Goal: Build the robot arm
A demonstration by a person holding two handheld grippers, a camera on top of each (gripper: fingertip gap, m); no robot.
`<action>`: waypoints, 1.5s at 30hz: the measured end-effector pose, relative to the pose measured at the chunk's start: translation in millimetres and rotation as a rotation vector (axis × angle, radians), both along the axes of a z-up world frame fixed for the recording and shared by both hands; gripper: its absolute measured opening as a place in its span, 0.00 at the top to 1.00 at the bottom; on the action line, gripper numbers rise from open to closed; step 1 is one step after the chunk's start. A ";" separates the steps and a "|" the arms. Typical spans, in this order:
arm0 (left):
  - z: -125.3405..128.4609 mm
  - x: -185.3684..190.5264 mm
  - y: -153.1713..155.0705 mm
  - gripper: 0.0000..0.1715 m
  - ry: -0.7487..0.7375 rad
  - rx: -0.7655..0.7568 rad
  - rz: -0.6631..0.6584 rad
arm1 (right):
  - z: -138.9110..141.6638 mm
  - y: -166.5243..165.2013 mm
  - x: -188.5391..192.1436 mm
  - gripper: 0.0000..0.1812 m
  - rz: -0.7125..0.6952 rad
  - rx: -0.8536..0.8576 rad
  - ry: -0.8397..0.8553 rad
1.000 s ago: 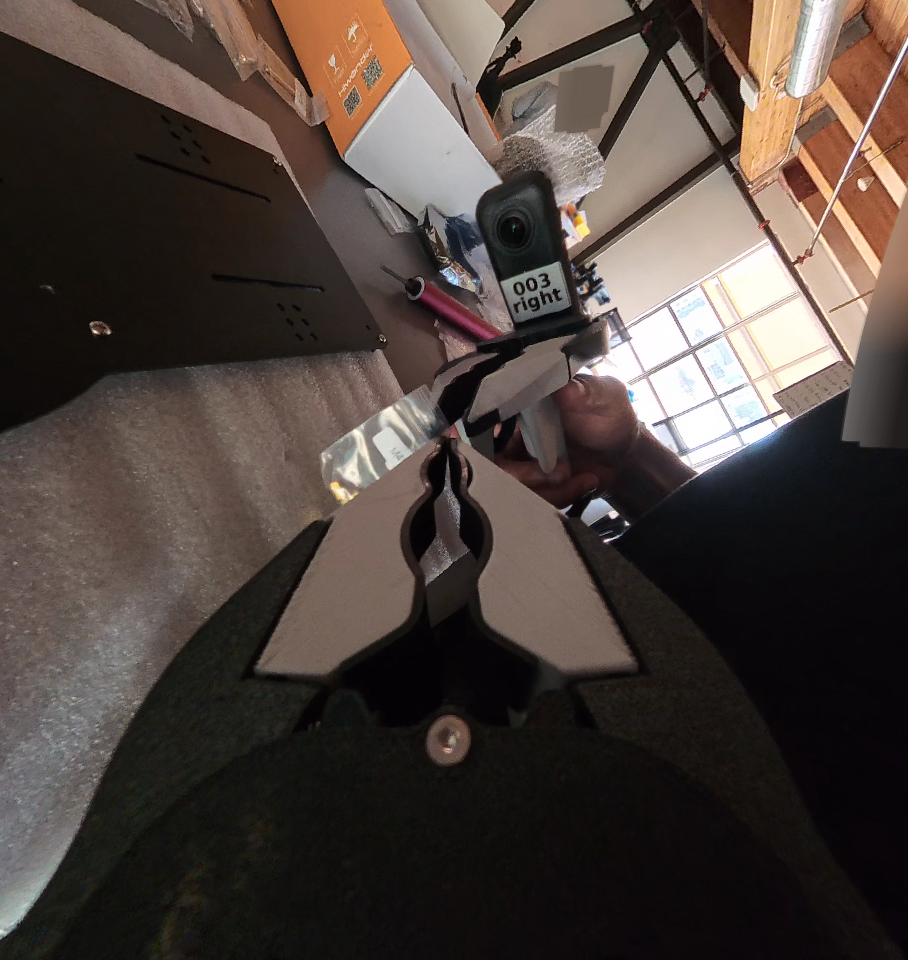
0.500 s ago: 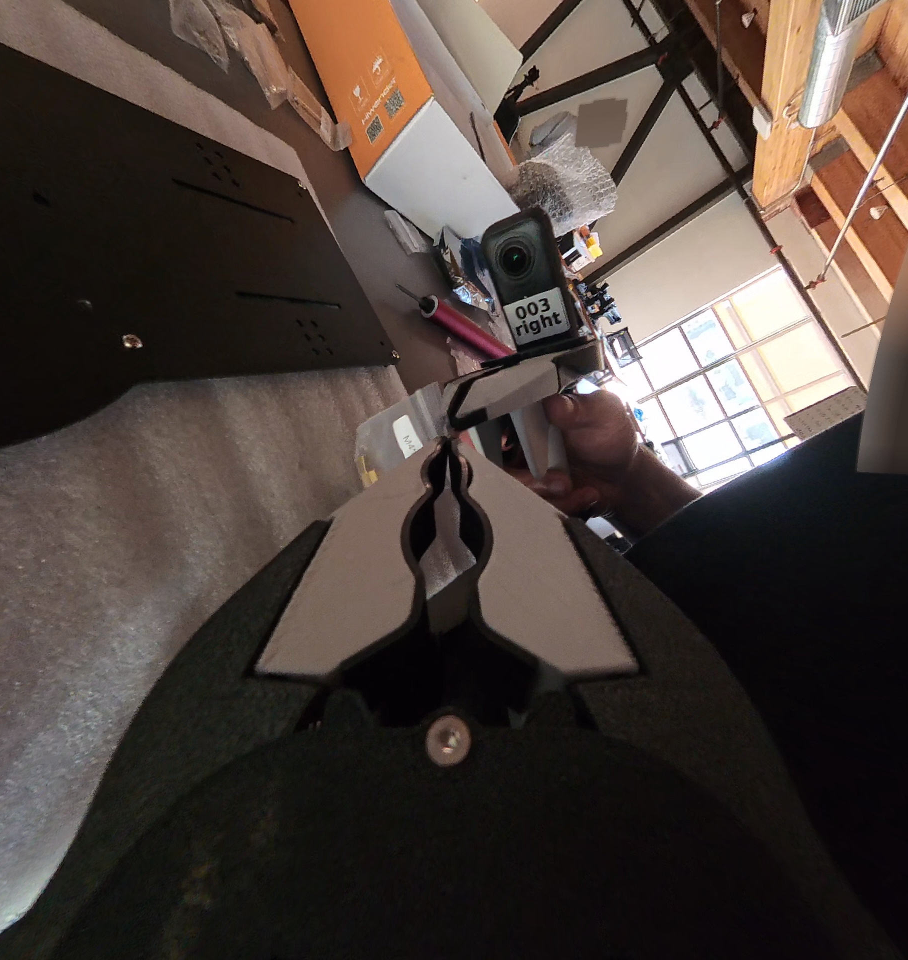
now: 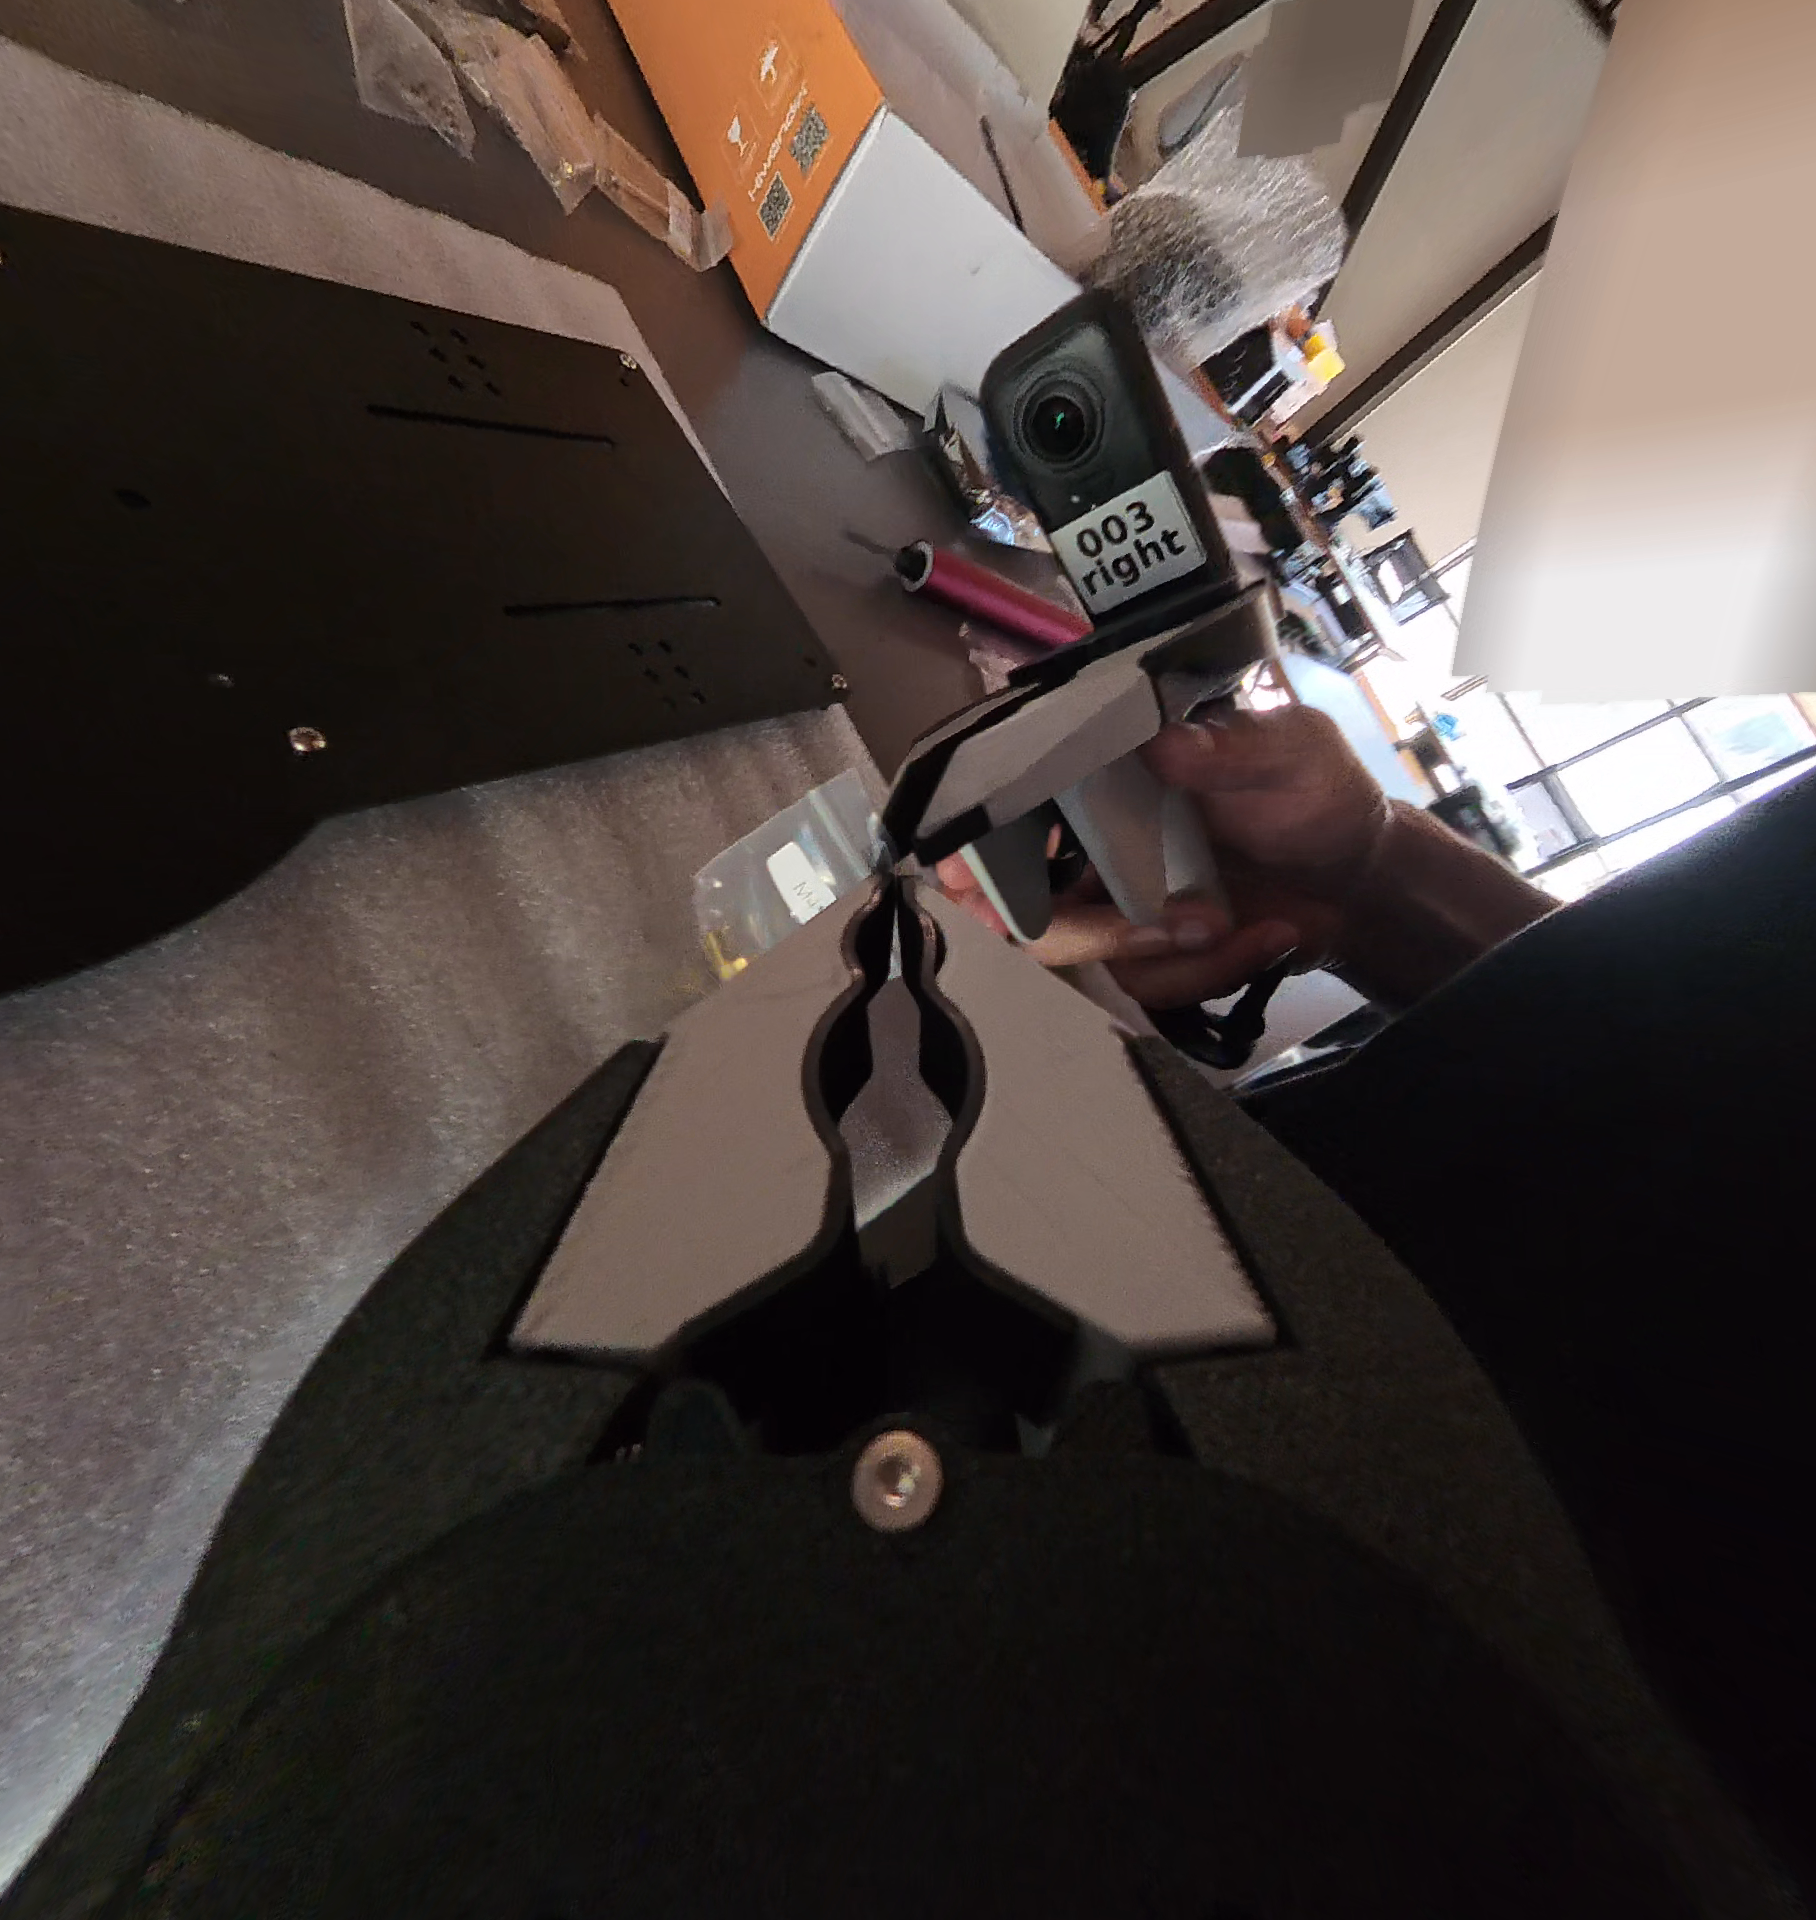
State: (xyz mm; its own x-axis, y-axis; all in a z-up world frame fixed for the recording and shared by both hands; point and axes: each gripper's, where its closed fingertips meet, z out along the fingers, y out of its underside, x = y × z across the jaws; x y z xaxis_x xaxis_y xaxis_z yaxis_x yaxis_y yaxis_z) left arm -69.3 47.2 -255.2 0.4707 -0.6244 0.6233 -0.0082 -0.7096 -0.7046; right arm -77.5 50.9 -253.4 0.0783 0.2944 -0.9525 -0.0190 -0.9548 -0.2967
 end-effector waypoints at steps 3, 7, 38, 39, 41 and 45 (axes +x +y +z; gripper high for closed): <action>-0.2 0.6 1.1 1.00 0.042 0.036 0.008 | -2.4 1.9 0.2 0.99 -0.007 -0.011 -0.007; -0.4 1.3 1.3 1.00 0.083 0.063 0.011 | -2.6 2.3 0.2 0.99 -0.008 -0.006 -0.008; -3.0 1.7 0.3 0.90 -0.084 -0.114 0.040 | -9.1 1.7 -0.4 1.00 -0.017 0.184 -0.200; -1.6 2.5 -0.6 0.89 -0.107 -0.123 0.029 | -8.4 0.9 -0.5 1.00 -0.013 0.182 -0.193; 1.7 2.7 -0.6 0.89 -0.157 -0.143 0.015 | -5.0 -1.0 -1.0 1.00 -0.004 0.175 -0.162; 11.6 -0.8 1.0 1.00 -0.274 -0.175 0.000 | -1.1 3.1 4.2 1.00 -0.026 0.125 -0.102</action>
